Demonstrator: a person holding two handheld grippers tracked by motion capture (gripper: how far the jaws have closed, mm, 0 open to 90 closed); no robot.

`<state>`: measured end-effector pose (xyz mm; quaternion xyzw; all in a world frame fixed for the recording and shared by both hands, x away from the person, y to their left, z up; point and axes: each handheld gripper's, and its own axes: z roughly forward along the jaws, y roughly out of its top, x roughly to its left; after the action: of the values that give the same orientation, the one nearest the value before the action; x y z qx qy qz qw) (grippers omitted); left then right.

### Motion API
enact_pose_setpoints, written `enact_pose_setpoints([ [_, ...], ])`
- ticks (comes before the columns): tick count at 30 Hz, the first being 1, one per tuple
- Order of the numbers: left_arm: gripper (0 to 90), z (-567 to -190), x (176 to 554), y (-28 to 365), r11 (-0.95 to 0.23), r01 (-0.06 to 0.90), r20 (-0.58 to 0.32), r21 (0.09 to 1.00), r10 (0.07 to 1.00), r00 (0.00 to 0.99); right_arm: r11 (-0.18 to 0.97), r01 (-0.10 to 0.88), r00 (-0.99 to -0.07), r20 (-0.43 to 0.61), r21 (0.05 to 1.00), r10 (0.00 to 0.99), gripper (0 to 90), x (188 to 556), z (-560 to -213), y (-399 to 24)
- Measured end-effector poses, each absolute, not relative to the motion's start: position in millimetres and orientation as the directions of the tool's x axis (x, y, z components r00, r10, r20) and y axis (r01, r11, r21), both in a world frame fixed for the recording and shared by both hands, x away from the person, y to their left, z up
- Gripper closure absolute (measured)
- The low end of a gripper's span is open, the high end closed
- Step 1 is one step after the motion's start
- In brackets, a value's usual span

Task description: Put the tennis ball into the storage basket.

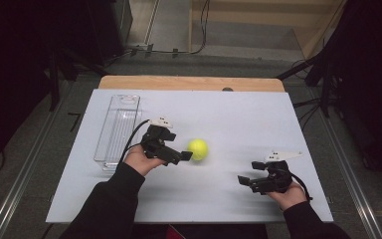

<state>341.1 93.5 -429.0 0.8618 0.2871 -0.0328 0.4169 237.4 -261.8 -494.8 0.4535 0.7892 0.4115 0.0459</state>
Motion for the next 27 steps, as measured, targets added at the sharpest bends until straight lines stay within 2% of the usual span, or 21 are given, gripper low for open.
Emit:
enact_pose_setpoints([
  [27, 0.1, -439.1, 365.4, 59.2, -0.510, 0.513, -0.264, 0.690, 0.482, 0.835, 0.256, 0.678, -0.587, 0.299, 0.688, 0.752, 13.0, 237.7, -495.4, -260.6],
])
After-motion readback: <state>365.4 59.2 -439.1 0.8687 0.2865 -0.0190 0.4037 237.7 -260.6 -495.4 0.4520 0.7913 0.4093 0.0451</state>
